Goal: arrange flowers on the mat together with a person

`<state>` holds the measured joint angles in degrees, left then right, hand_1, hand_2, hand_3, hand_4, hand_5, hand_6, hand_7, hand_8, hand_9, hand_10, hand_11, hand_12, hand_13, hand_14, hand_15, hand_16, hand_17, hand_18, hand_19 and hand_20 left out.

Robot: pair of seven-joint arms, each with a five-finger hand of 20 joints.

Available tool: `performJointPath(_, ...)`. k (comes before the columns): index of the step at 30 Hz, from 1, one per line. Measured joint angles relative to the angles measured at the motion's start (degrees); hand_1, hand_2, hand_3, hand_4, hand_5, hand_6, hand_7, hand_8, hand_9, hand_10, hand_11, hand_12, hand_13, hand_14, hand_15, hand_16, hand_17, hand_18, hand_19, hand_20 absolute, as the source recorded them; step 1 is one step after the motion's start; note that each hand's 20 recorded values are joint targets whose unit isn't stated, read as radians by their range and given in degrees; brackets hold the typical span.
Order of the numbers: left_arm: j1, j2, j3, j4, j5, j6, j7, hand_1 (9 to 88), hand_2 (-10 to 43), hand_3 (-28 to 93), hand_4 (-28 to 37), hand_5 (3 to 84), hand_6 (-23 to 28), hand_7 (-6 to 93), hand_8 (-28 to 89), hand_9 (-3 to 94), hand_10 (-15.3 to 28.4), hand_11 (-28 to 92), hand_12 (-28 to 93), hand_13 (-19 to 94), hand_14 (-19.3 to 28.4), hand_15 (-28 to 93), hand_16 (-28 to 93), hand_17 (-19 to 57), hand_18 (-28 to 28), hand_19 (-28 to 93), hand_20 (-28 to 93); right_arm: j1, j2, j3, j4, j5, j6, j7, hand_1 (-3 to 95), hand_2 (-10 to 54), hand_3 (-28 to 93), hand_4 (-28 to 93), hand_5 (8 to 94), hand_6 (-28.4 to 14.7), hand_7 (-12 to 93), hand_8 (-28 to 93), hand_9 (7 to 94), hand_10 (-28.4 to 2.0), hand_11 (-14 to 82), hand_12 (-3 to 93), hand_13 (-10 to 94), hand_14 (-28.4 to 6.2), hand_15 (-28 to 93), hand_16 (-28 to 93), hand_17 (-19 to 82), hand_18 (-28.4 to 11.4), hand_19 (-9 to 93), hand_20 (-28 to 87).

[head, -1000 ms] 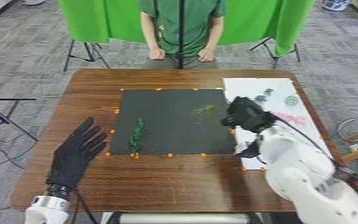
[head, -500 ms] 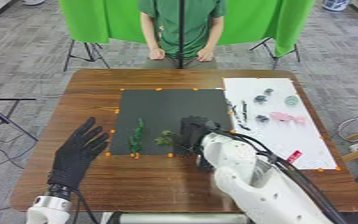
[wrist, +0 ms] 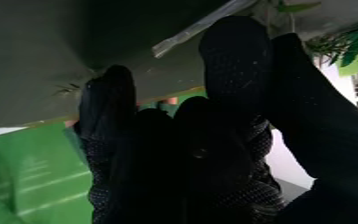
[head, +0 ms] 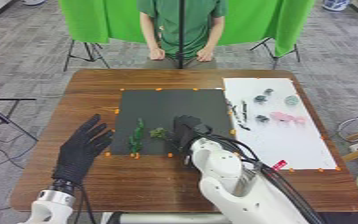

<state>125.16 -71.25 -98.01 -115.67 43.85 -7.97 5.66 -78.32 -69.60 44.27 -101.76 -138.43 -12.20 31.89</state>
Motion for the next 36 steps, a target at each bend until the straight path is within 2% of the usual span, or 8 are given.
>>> performJointPath(5,-0.65,0.23,0.16,0.4,-0.01,-0.32,-0.74,25.9,-1.7,71,-28.2,29.9,1.4,21.4,-12,25.5,12.0,27,11,24,14.9,35,-5,-9.5,21.9,46,6,-0.66,-1.5,0.09,0.67,0.25,0.14,0.58,29.9,0.3,75,-23,93.7,2.6,52,-6,93.7,-7.1,66.9,44.4,94,-5.1,85,23,53,-20.0,93,19)
performJointPath(12,-1.53,0.49,0.51,0.83,-0.01,-0.71,-1.53,25.9,-1.6,71,-28.2,29.7,1.4,22.0,-13,25.3,12.1,27,10,24,14.8,35,-6,-9.6,21.8,46,5,-1.48,-3.42,0.59,1.11,1.06,0.86,1.88,25.8,6.8,74,-22,93.7,2.4,49,-5,93.7,-7.0,67.0,42.9,94,-3.9,86,20,55,-19.6,93,17)
performJointPath(26,-2.38,0.78,0.78,1.17,-0.02,-1.18,-2.51,26.0,-1.4,71,-28.1,29.4,1.4,20.8,-12,24.9,11.8,26,10,24,14.5,33,-5,-9.6,21.6,45,5,-2.16,-5.83,3.05,0.98,7.64,2.31,5.59,23.8,9.6,73,-20,93.7,2.0,46,-5,93.7,-6.7,64.5,43.2,94,-2.7,85,19,55,-19.4,93,16)
performJointPath(36,-2.19,0.79,0.76,1.14,-0.02,-1.22,-2.46,26.0,-1.4,71,-28.1,29.6,1.3,20.9,-12,25.2,11.9,26,11,24,14.6,34,-5,-9.6,21.8,46,5,-2.81,-6.03,3.74,-0.67,12.22,2.05,6.98,24.3,11.4,70,-19,93.7,1.5,43,-5,93.7,-6.7,62.6,42.6,94,-2.2,83,19,55,-19.2,93,15)
